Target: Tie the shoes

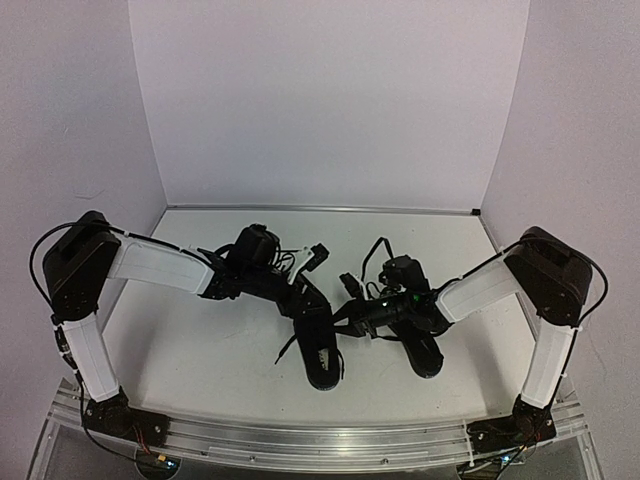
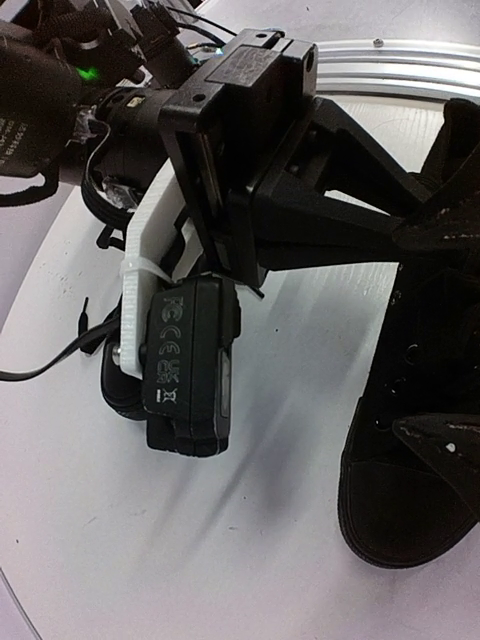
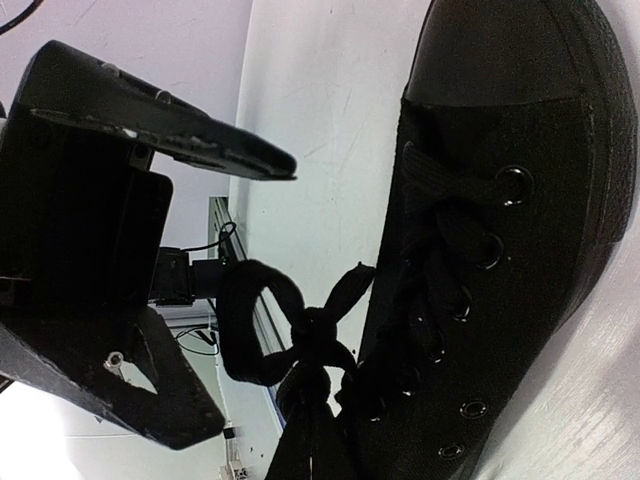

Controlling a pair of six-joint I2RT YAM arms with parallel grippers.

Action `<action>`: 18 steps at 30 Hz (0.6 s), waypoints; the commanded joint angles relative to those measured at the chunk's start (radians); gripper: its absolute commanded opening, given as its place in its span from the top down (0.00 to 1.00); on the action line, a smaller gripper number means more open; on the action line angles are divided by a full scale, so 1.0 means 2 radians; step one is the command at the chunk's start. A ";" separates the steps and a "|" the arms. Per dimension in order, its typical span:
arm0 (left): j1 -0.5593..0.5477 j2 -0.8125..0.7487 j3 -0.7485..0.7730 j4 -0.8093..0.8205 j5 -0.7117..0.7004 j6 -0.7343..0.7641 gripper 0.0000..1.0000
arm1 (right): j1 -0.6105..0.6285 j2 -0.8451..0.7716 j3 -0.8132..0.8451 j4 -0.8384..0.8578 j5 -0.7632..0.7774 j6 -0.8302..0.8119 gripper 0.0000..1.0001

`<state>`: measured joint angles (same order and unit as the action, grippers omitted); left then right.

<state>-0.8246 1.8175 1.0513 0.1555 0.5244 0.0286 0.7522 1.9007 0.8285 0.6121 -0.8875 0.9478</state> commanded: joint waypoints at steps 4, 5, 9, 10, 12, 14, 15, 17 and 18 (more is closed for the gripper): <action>0.001 0.008 0.024 -0.006 0.017 -0.001 0.61 | 0.006 -0.024 0.017 0.008 0.006 0.003 1.00; 0.001 0.007 0.023 -0.007 0.018 0.000 0.66 | 0.006 -0.025 0.016 0.008 0.006 0.003 1.00; 0.001 0.000 0.017 -0.004 0.015 0.003 0.83 | 0.006 -0.031 0.009 0.007 0.012 0.002 1.00; 0.001 -0.002 0.015 -0.004 0.015 0.003 0.85 | 0.006 -0.033 0.007 0.006 0.013 0.002 1.00; 0.001 -0.003 0.013 -0.003 0.013 0.003 0.89 | 0.006 -0.035 0.003 0.006 0.015 0.002 1.00; 0.001 -0.003 0.012 -0.003 0.006 0.003 0.91 | 0.006 -0.039 -0.001 0.006 0.016 0.002 1.00; 0.001 -0.005 0.008 0.000 0.002 0.003 0.93 | 0.006 -0.041 -0.004 0.006 0.017 0.002 1.00; 0.001 -0.007 0.002 0.006 -0.008 -0.001 0.99 | 0.006 -0.046 -0.009 0.005 0.019 0.002 1.00; 0.001 -0.009 -0.001 0.007 -0.013 -0.001 1.00 | 0.006 -0.049 -0.011 0.005 0.019 0.002 1.00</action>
<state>-0.8246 1.8297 1.0593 0.1547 0.5308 0.0278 0.7582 1.8617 0.8243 0.6113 -0.8642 0.9512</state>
